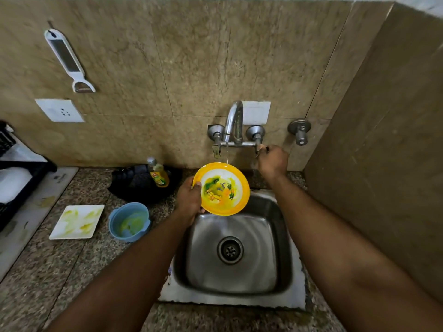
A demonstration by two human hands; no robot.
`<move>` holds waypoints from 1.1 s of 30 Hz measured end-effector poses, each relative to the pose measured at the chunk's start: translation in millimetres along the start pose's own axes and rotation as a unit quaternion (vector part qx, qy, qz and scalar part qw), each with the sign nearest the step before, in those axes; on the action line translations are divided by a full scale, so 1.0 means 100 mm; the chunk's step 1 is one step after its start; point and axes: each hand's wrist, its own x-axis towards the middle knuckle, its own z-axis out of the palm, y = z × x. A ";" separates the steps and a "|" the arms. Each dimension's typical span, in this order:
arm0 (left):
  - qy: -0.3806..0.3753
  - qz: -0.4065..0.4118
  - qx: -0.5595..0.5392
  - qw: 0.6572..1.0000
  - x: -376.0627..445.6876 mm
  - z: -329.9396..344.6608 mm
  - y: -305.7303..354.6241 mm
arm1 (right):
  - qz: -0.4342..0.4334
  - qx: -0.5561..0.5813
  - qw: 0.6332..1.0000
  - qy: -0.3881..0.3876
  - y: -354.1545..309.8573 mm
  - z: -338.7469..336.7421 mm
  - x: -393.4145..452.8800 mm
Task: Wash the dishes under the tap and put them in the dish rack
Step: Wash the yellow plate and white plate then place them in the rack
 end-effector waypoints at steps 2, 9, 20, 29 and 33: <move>0.006 0.010 0.012 1.000 0.01 -0.03 -0.01 | 0.013 0.002 1.000 -0.001 -0.02 -0.01 -0.08; 0.069 0.034 0.080 0.994 0.09 -0.10 -0.04 | -0.174 -0.162 0.964 -0.121 0.04 0.21 -0.97; 0.132 0.082 0.173 0.973 0.14 -0.10 0.01 | -0.144 -0.057 0.985 -0.075 0.30 0.37 -1.03; 0.101 0.062 0.165 0.979 0.30 -0.03 -0.15 | 0.082 0.049 0.994 0.045 -0.09 0.10 -0.08; 0.103 0.071 0.152 0.980 0.23 0.00 -0.03 | 0.101 0.087 0.990 0.044 -0.05 0.13 -0.06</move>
